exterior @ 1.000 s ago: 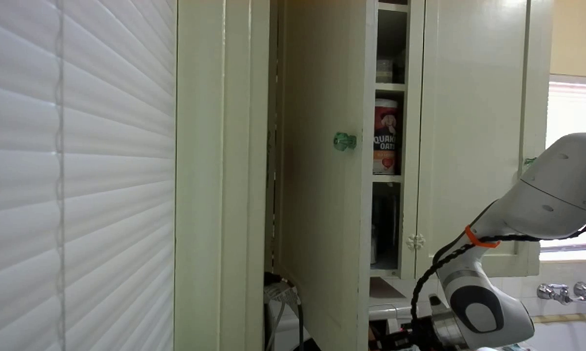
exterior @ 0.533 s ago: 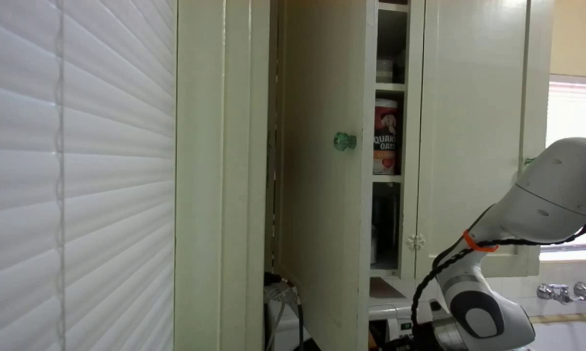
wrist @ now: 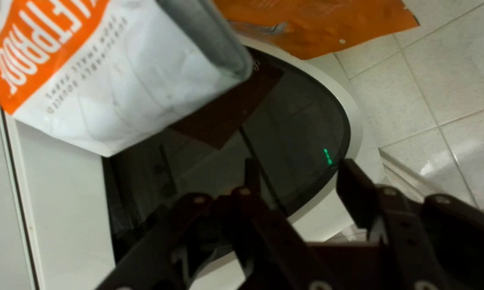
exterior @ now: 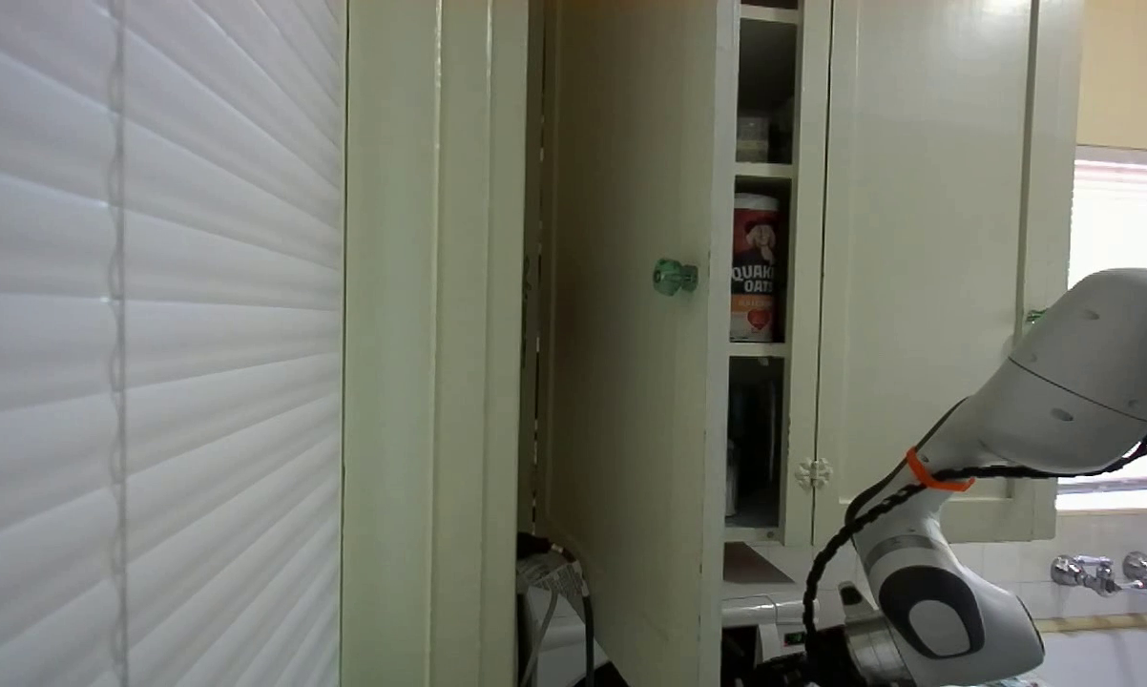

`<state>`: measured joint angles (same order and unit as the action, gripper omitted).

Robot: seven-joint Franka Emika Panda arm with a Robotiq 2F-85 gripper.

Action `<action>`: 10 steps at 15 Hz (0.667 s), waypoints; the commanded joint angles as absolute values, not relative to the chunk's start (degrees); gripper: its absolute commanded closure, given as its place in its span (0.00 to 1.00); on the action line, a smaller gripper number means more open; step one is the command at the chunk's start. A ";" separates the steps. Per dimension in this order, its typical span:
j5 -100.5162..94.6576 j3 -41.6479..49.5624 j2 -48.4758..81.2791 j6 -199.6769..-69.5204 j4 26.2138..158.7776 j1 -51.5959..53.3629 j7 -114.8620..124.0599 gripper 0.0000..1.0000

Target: Remove the orange packet from the top cabinet

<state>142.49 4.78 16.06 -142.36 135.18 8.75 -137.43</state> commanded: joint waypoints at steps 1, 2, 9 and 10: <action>143.07 4.80 15.01 -143.55 135.15 8.40 -138.16 0.15; 142.80 4.65 14.55 -144.71 134.87 8.43 -136.92 0.06; 132.40 -1.71 4.09 -171.66 133.37 10.05 -109.53 0.00; 130.46 -3.16 2.78 -174.99 134.24 10.46 -105.28 0.00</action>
